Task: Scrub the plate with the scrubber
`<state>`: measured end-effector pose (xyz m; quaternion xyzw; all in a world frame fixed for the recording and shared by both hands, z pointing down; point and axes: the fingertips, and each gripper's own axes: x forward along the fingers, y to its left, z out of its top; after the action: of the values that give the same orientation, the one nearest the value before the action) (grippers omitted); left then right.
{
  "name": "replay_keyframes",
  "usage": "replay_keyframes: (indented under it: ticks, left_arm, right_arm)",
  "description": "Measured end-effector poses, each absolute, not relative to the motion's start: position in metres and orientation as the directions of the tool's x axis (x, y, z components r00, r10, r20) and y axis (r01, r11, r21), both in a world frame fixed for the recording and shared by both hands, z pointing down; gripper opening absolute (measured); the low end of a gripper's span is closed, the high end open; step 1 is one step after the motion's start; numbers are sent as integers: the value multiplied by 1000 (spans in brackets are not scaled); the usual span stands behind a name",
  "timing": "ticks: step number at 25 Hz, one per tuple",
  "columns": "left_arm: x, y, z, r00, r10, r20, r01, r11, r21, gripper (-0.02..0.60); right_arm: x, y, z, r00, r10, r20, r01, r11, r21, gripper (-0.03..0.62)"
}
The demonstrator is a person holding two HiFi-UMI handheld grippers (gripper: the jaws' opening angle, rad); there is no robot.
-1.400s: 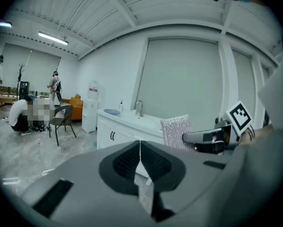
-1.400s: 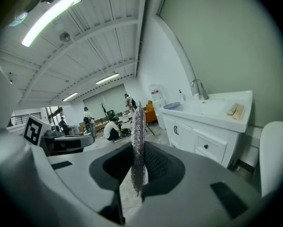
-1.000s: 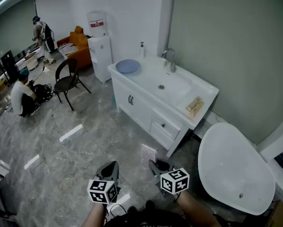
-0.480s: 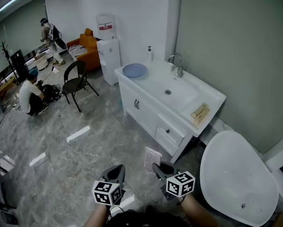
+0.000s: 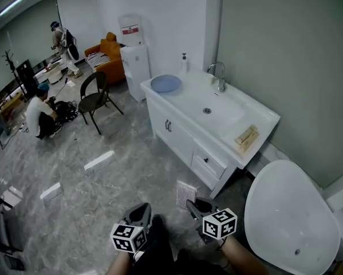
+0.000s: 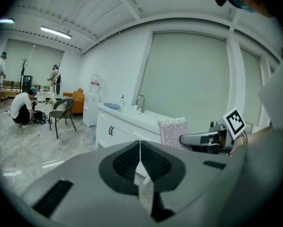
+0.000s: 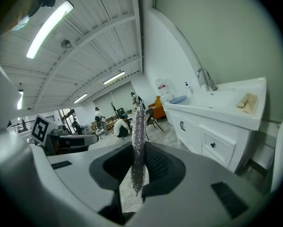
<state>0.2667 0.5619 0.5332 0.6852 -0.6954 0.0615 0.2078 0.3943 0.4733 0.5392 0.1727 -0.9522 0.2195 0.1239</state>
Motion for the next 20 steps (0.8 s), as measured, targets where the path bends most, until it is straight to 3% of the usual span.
replay_keyframes:
  ticks: [9, 20]
  left_arm:
    - [209, 495, 543, 32, -926, 376, -969, 63, 238, 17]
    - [96, 388, 525, 66, -938, 341, -967, 24, 253, 17]
  right_arm:
    - [364, 409, 551, -879, -324, 349, -447, 814, -369, 75]
    - [254, 303, 540, -845, -390, 365, -510, 794, -331, 75]
